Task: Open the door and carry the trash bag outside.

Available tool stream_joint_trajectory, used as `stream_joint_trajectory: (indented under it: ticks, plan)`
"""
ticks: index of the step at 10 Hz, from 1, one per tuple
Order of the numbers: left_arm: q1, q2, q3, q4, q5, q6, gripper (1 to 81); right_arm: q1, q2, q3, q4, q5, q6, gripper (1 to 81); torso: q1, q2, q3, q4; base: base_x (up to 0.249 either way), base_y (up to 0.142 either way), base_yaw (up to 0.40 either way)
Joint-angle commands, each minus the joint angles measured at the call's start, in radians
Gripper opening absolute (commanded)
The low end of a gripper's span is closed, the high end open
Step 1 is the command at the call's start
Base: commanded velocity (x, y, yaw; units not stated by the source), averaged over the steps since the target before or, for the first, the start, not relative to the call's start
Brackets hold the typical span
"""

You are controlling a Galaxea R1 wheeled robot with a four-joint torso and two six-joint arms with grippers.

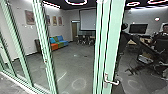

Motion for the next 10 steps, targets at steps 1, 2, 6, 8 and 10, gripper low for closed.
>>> stream_joint_trajectory:
  ticks: [1, 2, 6, 8, 10]
  plan:
    - [-0.069, 0.006, -0.004, 0.003, 0.054, -0.005, 1.0, 0.226, -0.203, 0.250, 0.078, -0.031, 0.003, 81.1, 0.000, 0.000, 0.000, 0.000, 0.000, 0.000, 0.000]
    - [-0.071, 0.004, -0.004, 0.006, 0.054, -0.003, 1.0, 0.289, -0.236, 0.284, 0.105, -0.065, 0.003, 81.1, 0.000, 0.000, 0.000, 0.000, 0.000, 0.000, 0.000]
    - [-0.052, -0.020, 0.010, -0.001, 0.067, 0.002, 1.0, 0.502, -0.323, 0.350, 0.226, -0.183, 0.003, 81.1, 0.000, 0.000, 0.000, 0.000, 0.000, 0.000, 0.000]
    - [-0.051, -0.028, 0.013, -0.007, 0.065, 0.002, 1.0, 0.623, -0.339, 0.358, 0.301, -0.246, 0.005, 81.1, 0.000, 0.000, 0.000, 0.000, 0.000, 0.000, 0.000]
    - [-0.051, -0.031, 0.013, -0.007, 0.065, 0.000, 1.0, 0.737, -0.336, 0.349, 0.388, -0.303, 0.009, 81.1, 0.000, 0.000, 0.000, 0.000, 0.000, 0.000, 0.000]
